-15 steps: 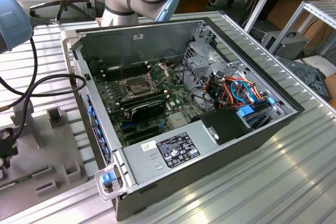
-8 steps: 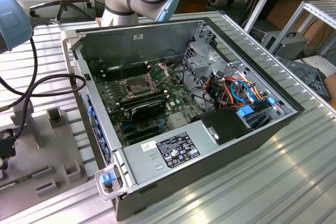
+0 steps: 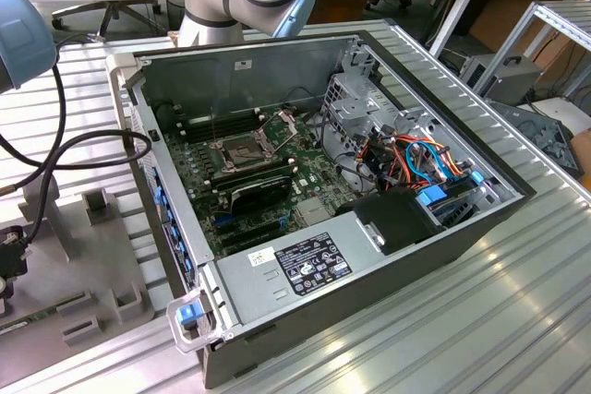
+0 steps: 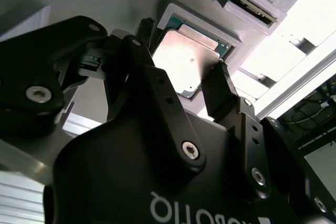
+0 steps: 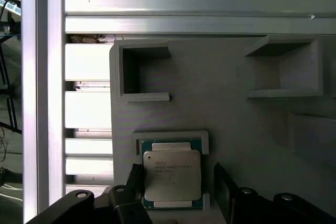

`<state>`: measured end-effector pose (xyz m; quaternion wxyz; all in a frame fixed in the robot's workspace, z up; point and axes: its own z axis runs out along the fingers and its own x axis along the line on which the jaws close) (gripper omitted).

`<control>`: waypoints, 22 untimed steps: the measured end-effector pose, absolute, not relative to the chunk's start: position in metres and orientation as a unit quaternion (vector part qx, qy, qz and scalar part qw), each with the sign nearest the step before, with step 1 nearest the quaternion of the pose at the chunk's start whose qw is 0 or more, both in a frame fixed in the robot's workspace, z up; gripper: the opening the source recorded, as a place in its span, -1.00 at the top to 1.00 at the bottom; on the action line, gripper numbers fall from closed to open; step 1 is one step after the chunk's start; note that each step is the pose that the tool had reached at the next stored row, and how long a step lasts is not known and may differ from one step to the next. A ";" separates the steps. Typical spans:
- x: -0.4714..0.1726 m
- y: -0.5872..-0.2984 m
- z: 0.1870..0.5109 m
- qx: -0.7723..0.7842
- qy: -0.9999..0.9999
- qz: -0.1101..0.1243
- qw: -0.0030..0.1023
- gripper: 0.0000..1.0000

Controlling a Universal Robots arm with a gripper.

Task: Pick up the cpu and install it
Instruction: 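Pick up the cpu and move it towards the insertion slot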

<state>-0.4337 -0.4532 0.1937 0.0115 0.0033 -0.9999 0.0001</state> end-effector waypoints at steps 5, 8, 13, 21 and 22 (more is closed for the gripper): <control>-0.434 -0.453 0.194 0.003 -1.000 0.000 0.012 -0.30; -0.434 -0.453 0.194 0.009 -1.000 -0.001 0.012 -0.30; -0.434 -0.453 0.194 0.024 -1.000 -0.001 0.012 -0.30; -0.435 -0.453 0.194 0.024 -1.000 -0.003 0.012 -0.30; -0.436 -0.453 0.193 0.025 -1.000 -0.003 0.011 -0.30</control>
